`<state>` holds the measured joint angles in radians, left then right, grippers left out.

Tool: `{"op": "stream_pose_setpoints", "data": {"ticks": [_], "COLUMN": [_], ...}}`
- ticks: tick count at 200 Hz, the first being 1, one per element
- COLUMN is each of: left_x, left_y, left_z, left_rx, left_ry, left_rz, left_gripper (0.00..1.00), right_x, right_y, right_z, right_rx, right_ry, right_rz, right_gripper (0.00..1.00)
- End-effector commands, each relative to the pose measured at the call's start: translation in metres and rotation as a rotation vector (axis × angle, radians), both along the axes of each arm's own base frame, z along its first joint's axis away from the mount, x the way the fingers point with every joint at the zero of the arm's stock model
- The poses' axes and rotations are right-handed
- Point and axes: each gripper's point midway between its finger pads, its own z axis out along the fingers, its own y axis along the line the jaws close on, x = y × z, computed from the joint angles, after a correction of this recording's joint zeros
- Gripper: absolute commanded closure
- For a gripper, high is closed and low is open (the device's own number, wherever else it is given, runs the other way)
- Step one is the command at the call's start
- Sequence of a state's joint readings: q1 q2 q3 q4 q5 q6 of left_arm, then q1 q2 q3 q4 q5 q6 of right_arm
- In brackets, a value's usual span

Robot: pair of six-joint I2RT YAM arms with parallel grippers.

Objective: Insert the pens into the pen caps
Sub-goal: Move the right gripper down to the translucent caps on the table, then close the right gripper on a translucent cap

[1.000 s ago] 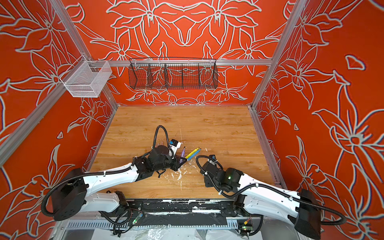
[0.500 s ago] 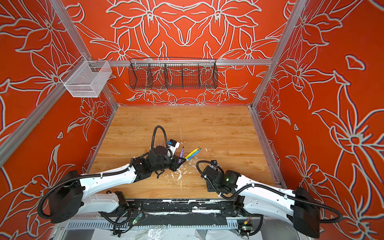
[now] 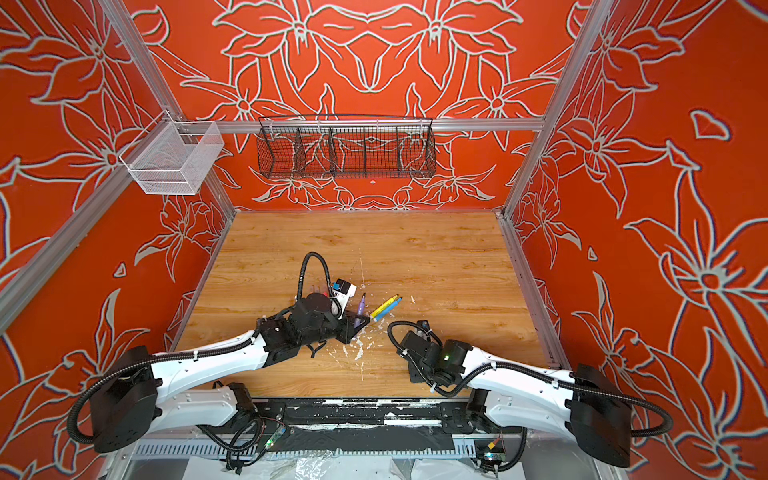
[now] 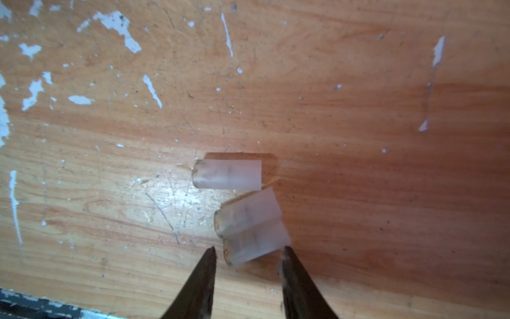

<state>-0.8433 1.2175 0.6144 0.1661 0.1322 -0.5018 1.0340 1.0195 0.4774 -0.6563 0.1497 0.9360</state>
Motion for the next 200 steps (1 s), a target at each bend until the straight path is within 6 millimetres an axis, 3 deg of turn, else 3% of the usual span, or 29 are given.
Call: {"op": "stream_pose_setpoints", "data": {"ticks": [1, 48, 135, 200], "left_x": [0.000, -0.003, -0.007, -0.009], "left_y": [0.004, 0.007, 0.011, 0.014], "left_z": [0.004, 0.007, 0.011, 0.013], "left_rx": [-0.011, -0.018, -0.032, -0.034], "left_ry": [-0.013, -0.025, -0.032, -0.039], "left_rz": [0.009, 0.012, 0.009, 0.012], "left_gripper": [1.00, 1.00, 1.00, 1.00], "right_x": [0.002, 0.003, 0.012, 0.014], "right_y": [-0.010, -0.020, -0.028, -0.030], "right_z": [-0.005, -0.013, -0.012, -0.016], "right_rx": [-0.043, -0.103, -0.164, -0.169], "right_ry": [-0.020, -0.020, -0.065, -0.073], "right_rz": [-0.032, -0.051, -0.093, -0.113], "right_gripper": [0.60, 0.65, 0.63, 0.71]}}
